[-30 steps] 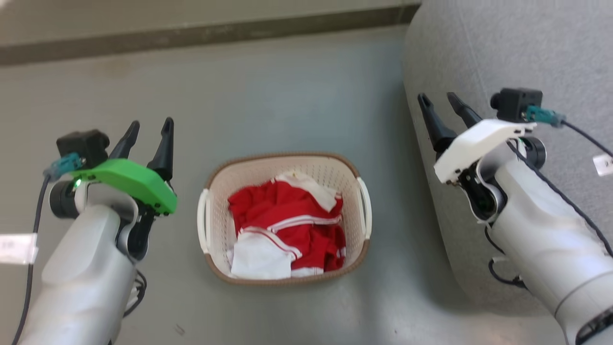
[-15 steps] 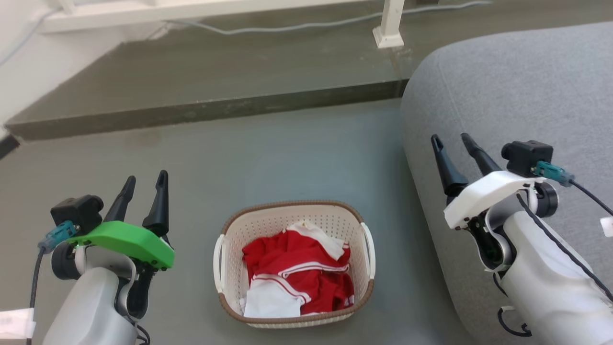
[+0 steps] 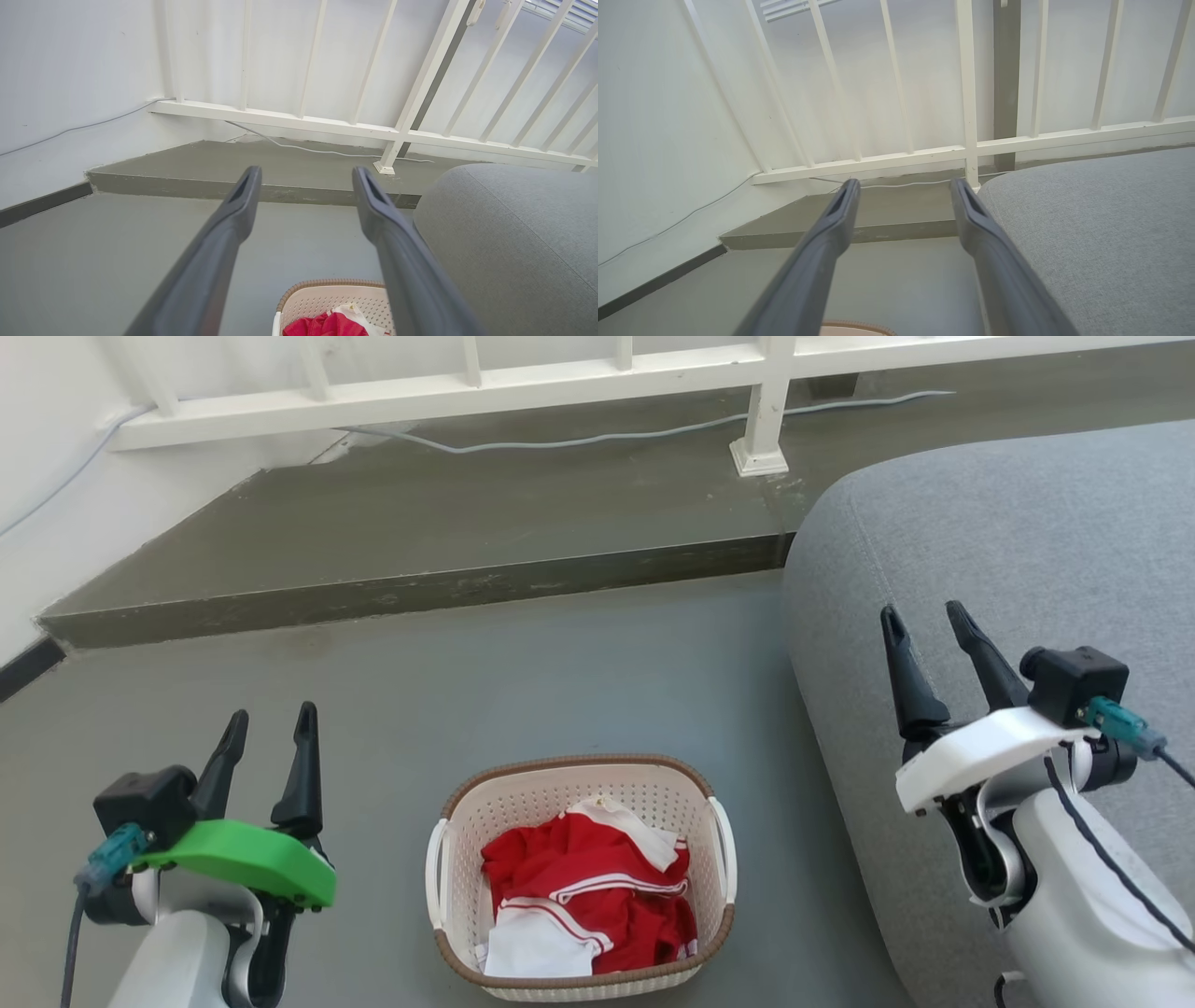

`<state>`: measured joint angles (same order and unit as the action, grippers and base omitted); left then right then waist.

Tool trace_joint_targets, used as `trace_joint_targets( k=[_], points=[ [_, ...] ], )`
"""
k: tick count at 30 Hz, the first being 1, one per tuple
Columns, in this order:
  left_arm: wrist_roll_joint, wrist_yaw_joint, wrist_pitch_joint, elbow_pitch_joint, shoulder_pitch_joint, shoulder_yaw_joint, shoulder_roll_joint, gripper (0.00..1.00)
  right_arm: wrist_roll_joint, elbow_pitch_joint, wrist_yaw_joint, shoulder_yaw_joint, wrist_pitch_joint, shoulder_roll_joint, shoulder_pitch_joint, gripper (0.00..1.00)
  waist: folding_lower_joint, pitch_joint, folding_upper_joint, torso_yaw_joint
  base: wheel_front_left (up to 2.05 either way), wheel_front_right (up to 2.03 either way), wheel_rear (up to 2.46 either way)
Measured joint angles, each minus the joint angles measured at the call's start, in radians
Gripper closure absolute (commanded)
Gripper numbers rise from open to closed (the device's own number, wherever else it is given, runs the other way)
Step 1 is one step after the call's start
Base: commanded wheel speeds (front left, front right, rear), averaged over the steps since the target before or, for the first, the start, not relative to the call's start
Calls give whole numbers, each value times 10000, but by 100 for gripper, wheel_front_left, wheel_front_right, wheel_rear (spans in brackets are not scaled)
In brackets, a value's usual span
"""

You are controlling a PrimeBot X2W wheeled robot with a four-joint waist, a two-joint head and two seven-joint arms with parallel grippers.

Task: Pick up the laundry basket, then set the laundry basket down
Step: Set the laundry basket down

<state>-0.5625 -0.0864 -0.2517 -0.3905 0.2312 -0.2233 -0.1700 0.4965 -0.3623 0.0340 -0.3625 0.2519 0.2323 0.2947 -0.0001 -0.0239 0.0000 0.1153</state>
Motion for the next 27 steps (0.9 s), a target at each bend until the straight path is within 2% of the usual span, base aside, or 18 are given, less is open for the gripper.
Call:
trace_joint_targets(
  k=[12, 27],
  points=[
    [508, 0, 0, 779, -758, 424, 343, 0, -700, 826, 10, 506, 0, -307, -986, 0, 0, 7, 0, -33, 0, 0, 0],
    [966, -15, 0, 1099, -1215, 688, 631, 0, -1166, 1099, -253, 880, 0, -621, -1520, 0, 0, -2, 0, -11, 0, 0, 0]
  ],
)
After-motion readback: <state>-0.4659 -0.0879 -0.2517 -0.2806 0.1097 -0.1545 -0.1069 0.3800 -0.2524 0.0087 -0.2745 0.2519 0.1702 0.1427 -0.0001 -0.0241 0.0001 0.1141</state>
